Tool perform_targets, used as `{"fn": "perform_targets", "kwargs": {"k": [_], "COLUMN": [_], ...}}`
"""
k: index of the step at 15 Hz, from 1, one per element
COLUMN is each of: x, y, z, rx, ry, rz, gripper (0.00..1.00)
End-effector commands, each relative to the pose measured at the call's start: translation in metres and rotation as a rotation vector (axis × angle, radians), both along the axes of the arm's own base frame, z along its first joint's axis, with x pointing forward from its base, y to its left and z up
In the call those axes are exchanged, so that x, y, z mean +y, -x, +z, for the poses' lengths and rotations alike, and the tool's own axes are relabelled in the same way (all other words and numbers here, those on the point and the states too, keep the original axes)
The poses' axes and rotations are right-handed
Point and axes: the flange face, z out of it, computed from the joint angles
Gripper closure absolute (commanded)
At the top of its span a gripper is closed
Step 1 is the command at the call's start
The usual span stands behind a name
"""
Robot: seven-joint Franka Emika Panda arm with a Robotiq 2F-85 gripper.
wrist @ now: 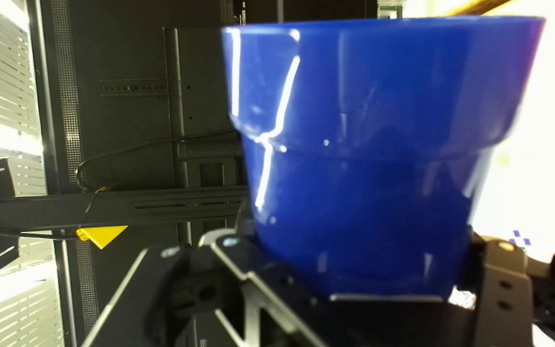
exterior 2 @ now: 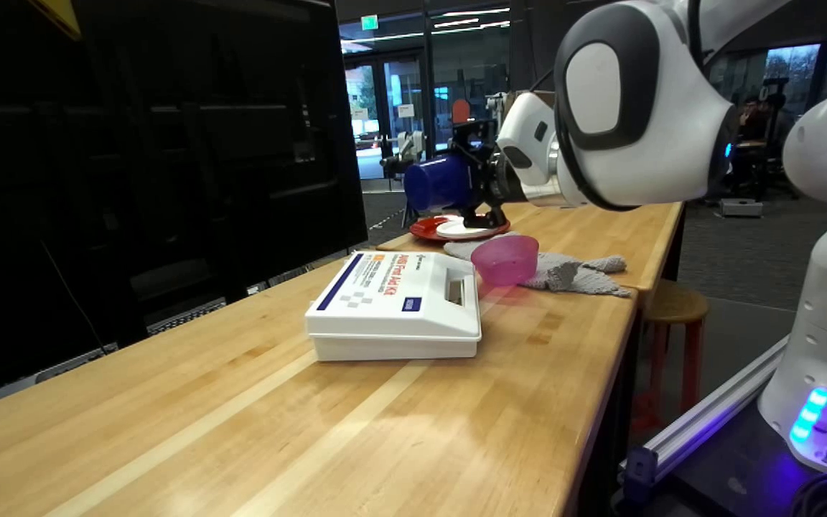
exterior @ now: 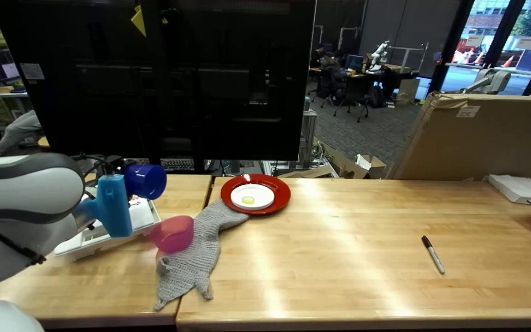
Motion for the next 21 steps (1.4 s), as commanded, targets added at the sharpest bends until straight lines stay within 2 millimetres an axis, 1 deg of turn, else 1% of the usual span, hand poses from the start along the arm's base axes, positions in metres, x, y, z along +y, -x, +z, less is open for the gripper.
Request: {"fn": "perform_targets", "kwargs": {"k": [1, 16, 21], "x": [-0.002, 0.002, -0.001], "y": [-0.002, 0.002, 0.000], "z": [0.004, -0.006, -0.008], "rx": [-0.036, -0.039, -0.043], "ry": [-0.045, -0.185, -0.244], "rz": [-0.005, 0.002, -0.020], "gripper": [0.42, 0.42, 0.42]}}
